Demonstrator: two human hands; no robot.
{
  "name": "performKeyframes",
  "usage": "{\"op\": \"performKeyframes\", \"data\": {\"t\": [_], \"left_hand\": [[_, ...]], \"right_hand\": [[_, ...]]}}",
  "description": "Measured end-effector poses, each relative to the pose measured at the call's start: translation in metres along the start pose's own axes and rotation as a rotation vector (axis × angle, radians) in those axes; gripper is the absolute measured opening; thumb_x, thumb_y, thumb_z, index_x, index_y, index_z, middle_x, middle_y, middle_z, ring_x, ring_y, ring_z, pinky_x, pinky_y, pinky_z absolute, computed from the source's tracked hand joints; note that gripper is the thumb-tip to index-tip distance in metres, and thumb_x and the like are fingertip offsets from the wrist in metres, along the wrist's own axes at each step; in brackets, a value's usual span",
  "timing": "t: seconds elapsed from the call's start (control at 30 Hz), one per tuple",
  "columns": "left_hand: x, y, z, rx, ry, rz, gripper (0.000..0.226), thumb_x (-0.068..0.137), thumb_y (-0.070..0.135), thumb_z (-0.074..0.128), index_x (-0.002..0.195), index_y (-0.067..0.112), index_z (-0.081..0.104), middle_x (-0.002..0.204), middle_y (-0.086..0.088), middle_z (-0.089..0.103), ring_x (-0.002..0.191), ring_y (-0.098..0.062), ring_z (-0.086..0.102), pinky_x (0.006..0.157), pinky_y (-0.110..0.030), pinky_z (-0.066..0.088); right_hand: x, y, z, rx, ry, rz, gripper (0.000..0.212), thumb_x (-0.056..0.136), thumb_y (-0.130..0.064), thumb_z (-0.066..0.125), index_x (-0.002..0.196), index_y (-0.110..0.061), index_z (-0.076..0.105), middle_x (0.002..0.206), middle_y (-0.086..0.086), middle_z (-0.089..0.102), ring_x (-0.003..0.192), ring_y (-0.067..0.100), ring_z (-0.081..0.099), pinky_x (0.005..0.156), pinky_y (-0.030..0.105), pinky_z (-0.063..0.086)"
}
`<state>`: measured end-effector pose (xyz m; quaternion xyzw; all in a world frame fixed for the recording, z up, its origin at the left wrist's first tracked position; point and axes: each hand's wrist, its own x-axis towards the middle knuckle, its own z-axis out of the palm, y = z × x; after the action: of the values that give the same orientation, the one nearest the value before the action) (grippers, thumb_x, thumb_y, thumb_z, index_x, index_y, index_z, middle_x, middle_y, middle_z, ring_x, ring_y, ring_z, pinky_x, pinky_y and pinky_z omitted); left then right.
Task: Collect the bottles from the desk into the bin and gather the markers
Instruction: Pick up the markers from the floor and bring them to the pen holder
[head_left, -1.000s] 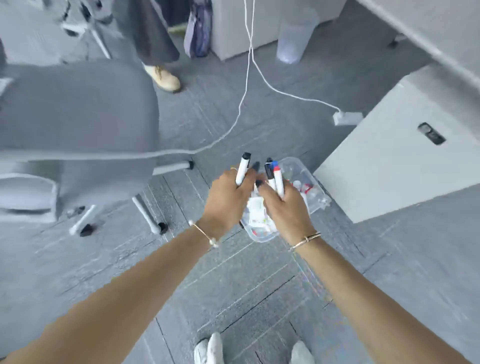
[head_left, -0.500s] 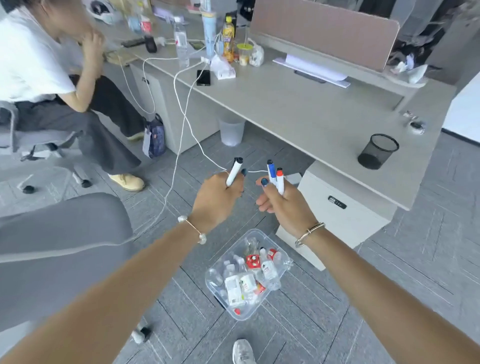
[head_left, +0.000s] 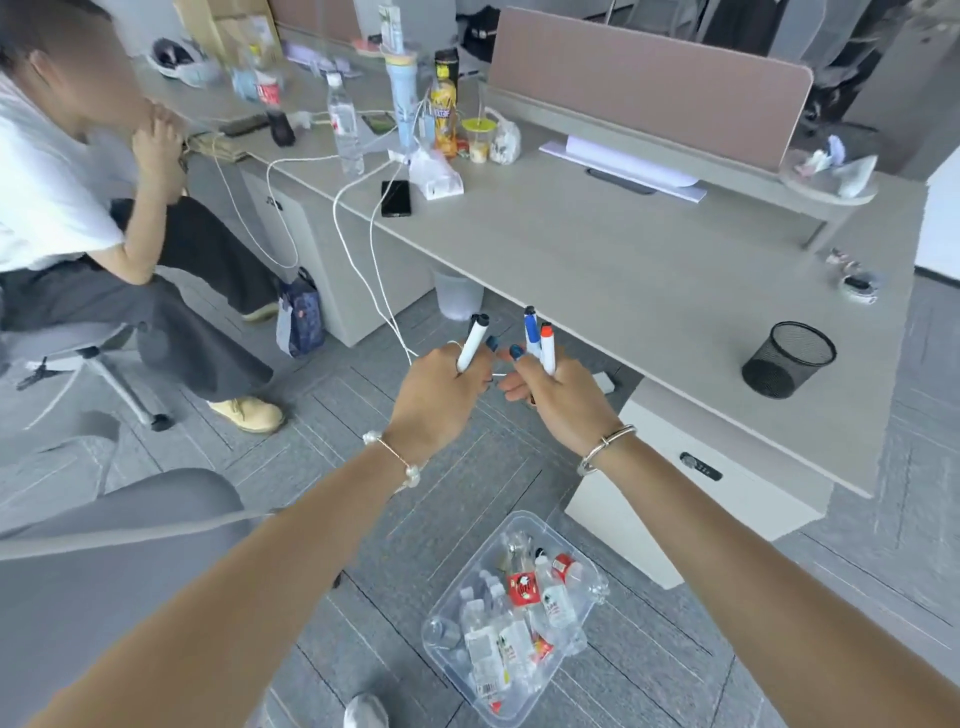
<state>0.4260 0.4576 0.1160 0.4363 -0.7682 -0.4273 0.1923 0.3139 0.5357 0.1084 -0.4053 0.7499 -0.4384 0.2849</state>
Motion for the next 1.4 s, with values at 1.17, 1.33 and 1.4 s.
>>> {"op": "performKeyframes", "data": {"t": [1.17,1.33,1.4], "left_hand": [[0.379,0.093,0.047,0.021,-0.386,0.501,0.043,0.096,0.036,0.043,0.082,0.002,0.065,0.085,-0.012,0.072,0.083,-0.028,0.063,0.069,-0.032,0.045],[0.414,0.117,0.086,0.019,-0.493,0.571,0.043,0.096,0.036,0.042,0.081,0.003,0.065,0.084,-0.010,0.071,0.076,-0.025,0.060,0.061,-0.022,0.040],[0.425,0.129,0.103,0.033,-0.556,0.594,0.043,0.096,0.035,0.041,0.081,0.003,0.065,0.083,-0.008,0.071,0.071,-0.020,0.056,0.060,-0.021,0.039]], "right_hand": [[0.301,0.008,-0.084,0.256,0.573,0.182,0.025,0.093,-0.019,0.038,0.102,-0.014,0.061,0.091,0.005,0.069,0.085,0.018,0.065,0.068,0.022,0.046],[0.322,0.021,-0.115,0.271,0.651,0.226,0.025,0.093,-0.019,0.038,0.103,-0.013,0.060,0.090,0.005,0.068,0.082,0.018,0.064,0.064,0.021,0.043],[0.327,0.028,-0.126,0.259,0.696,0.243,0.024,0.093,-0.019,0.038,0.100,-0.014,0.060,0.088,0.004,0.067,0.082,0.018,0.064,0.063,0.020,0.041]]}}
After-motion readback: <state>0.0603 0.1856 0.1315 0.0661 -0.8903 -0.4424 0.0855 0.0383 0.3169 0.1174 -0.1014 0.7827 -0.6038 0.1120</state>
